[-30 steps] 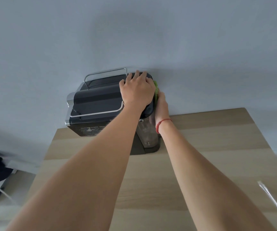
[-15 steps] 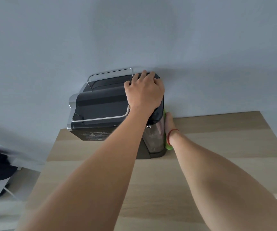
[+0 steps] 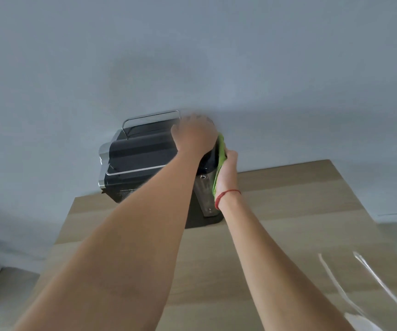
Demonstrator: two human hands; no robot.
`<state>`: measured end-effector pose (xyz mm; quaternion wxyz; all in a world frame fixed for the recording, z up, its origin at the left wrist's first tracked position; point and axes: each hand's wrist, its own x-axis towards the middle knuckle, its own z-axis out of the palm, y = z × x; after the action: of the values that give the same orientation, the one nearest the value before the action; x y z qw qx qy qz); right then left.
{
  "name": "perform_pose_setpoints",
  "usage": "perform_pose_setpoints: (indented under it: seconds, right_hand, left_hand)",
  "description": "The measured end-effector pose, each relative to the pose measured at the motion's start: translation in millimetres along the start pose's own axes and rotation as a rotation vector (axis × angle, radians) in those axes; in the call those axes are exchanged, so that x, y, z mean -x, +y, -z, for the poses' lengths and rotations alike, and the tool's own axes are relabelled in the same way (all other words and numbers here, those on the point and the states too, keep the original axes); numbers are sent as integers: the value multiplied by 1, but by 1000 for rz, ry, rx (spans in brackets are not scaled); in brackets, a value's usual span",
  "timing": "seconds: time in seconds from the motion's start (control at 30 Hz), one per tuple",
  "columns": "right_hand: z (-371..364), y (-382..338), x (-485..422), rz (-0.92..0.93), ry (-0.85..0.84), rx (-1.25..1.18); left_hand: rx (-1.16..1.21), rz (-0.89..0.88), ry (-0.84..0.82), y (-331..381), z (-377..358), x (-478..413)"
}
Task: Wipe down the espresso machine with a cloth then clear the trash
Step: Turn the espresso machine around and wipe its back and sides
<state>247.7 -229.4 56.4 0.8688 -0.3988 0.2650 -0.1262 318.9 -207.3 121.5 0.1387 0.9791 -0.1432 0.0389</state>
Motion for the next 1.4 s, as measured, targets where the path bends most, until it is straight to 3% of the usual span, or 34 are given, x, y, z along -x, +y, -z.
perform_pose_setpoints:
  seconds: [0.1, 0.27, 0.43, 0.53, 0.67, 0.8, 0.93, 1.1, 1.27, 1.4]
  right_hand:
    - [-11, 5, 14, 159, 213, 121]
    - [-6, 32, 13, 207, 392, 29]
    - [26, 99, -13, 88, 486, -9]
    - [23, 103, -23, 44, 585, 6]
    - [-16, 74, 12, 168, 506, -116]
    - [-19, 70, -7, 109, 355, -192]
    - [-1, 55, 19, 149, 444, -452]
    - [5, 68, 31, 372, 519, -3]
    - [-15, 80, 21, 579, 555, 144]
    - [-33, 78, 15, 710, 731, 210]
  left_hand:
    - [-29, -30, -42, -4, 3, 0]
    - [-84, -77, 53, -6, -6, 2]
    - [-115, -104, 98, -7, -13, -1]
    - [-115, -110, 105, -7, -12, -2]
    - [-117, -108, 98, -7, -11, 1]
    - [-104, -105, 80, -7, -9, 3]
    - [-96, -102, 74, -7, -8, 3]
    - [-100, -98, 72, -7, -7, 3]
    - [-96, -92, 79, -7, -9, 1]
    - [-95, -101, 95, -6, -11, 0]
